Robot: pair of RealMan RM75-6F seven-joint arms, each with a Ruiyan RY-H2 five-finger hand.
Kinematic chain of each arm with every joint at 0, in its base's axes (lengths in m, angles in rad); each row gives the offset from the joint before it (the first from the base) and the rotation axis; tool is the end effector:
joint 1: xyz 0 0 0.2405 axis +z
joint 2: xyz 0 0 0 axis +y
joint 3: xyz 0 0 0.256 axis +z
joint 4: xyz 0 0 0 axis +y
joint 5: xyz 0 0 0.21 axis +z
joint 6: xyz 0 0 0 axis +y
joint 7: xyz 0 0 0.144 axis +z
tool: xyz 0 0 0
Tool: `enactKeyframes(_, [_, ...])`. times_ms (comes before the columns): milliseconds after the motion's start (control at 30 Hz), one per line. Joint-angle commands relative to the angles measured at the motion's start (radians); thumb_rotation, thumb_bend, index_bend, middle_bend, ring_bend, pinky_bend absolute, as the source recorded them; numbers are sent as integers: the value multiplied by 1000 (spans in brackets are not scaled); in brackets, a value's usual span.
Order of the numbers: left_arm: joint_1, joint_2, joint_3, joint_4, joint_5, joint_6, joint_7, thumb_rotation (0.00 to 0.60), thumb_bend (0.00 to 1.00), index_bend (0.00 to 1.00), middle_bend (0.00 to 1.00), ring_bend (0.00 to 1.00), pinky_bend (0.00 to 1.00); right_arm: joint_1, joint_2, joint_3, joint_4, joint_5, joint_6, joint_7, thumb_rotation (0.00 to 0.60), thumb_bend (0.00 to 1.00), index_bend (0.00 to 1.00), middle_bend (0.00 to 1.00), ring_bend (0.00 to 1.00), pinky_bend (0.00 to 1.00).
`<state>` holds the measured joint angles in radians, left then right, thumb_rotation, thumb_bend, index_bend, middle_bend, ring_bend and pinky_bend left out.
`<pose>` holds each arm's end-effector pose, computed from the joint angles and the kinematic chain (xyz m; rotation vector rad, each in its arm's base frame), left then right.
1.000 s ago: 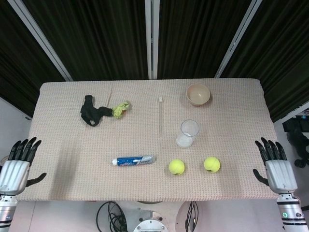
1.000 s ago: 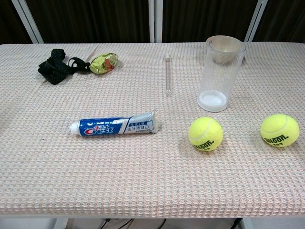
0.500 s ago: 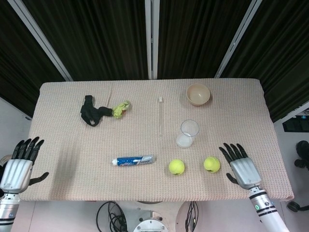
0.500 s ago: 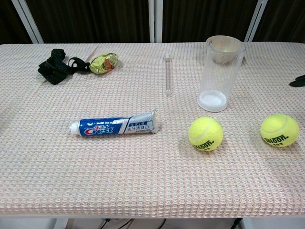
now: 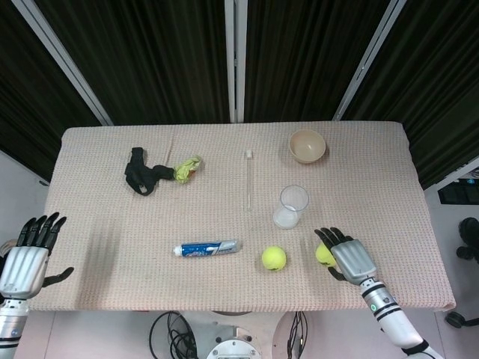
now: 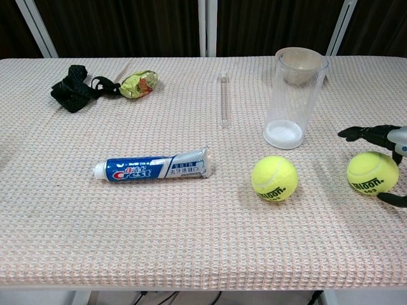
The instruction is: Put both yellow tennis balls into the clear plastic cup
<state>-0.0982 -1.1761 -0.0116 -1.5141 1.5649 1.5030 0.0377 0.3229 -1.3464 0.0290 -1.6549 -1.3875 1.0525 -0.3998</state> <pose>-0.3164 0.1781 0.1431 -1.4797 -0.8213 -0.8768 -0.2530 -0.2229 0.0257 1.8692 -0.9595 0.6797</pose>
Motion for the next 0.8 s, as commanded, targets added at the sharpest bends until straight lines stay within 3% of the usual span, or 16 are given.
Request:
enactKeyframes(33, [0, -1, 0, 4, 0, 0, -5, 600, 65, 44, 0, 0, 0, -1, -12, -4, 6, -4, 12, 9, 600, 311, 372, 335, 336, 625])
enactKeyframes(167, [2, -3, 1, 10, 0, 2, -12, 600, 66, 44, 0, 0, 0, 2, -13, -8, 1, 2, 11, 27, 600, 340, 664, 504, 470, 706])
enactKeyframes(267, [4, -4, 1, 15, 1, 7, -20, 600, 66, 44, 0, 0, 0, -6, -12, -2, -3, -34, 69, 30, 600, 358, 769, 566, 529, 739])
enactKeyframes(433, [6, -2, 2, 17, 6, 14, -26, 600, 66, 44, 0, 0, 0, -15, 46, 35, -70, -135, 196, 97, 600, 362, 801, 581, 543, 751])
enactKeyframes(567, [4, -3, 0, 16, 9, 16, -27, 600, 66, 44, 0, 0, 0, -6, 75, 103, -115, -191, 296, 110, 600, 373, 814, 595, 552, 759])
enactKeyframes(800, [0, -11, 1, 28, 4, 3, -20, 600, 66, 44, 0, 0, 0, 94, 83, 237, -160, -77, 232, 36, 600, 388, 800, 593, 549, 761])
